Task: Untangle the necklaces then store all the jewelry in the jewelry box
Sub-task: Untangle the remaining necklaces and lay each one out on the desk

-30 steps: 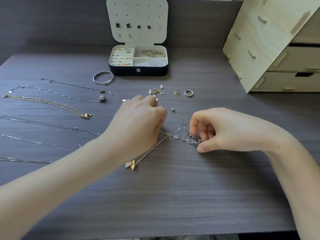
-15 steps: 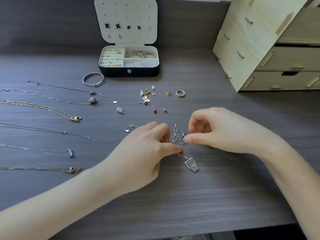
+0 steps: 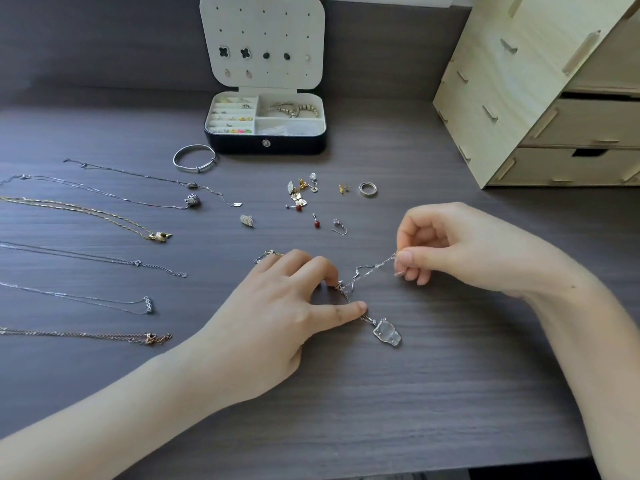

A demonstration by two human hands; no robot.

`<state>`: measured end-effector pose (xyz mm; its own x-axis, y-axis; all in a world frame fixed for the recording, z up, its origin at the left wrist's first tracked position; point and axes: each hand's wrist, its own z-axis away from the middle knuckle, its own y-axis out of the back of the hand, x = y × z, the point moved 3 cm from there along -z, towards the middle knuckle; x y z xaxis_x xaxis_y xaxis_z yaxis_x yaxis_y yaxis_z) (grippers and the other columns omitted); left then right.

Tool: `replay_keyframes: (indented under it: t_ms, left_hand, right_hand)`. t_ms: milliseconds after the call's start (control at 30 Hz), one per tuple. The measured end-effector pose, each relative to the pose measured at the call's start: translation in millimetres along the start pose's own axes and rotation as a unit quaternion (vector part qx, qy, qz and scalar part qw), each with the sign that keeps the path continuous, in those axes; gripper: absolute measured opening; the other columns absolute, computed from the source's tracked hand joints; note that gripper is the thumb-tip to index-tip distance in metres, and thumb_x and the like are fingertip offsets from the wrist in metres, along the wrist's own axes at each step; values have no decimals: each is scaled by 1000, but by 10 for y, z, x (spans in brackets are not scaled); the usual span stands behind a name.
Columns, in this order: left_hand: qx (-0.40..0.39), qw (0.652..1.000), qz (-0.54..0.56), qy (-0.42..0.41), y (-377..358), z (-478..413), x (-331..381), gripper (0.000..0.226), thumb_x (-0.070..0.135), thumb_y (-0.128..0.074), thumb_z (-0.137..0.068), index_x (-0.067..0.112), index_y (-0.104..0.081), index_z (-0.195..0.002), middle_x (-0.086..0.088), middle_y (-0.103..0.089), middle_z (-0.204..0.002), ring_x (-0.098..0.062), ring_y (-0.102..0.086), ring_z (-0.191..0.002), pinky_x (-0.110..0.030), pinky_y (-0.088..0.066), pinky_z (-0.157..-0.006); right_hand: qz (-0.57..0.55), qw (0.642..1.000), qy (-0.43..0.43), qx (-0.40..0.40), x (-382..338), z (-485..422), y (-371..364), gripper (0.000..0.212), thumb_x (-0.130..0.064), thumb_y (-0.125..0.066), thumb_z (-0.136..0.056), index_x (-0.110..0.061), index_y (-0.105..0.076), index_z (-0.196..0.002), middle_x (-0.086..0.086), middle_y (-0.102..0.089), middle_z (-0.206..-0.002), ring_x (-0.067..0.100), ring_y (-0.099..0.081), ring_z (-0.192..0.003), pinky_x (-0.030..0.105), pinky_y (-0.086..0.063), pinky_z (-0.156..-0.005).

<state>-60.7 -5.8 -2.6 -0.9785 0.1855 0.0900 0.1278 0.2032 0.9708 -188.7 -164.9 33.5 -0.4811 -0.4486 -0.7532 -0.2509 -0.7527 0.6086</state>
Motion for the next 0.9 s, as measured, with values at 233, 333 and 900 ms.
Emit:
replay_keyframes:
  t_ms: [233,333,900]
  left_hand:
    - [7,1000,14,9,-8,30,-19,71,8,-24,-68,35,-62,-121,-5,-57,-107,-24,-48,-90,-34,-40,-74]
    - [11,999,30,9,8,38,-33,70,6,-24,-67,32,-65,-118,-5,-59,-106,-23,-47,-90,-32,-36,-74]
    - [37,991,125,10,61,55,-116,47,2,-24,-67,11,-67,-82,-1,-69,-101,-25,-60,-85,-29,-42,-74]
  right_hand:
    - [-111,987,28,-117,-77,156,65,14,-10,-78,-72,-15,-66,-78,6,-67,-68,13,-56,-60,20,-41,-50]
    - [-163,974,56,-144,-98,179,30,16,-10,-73,-68,-23,-69,-76,4,-65,-70,14,-57,-64,22,-43,-56]
    - [-29,960,174,-218,-298,253,-405,16,-14,-69,-86,-15,-70,-101,-5,-74,-84,10,-68,-74,31,-53,-70]
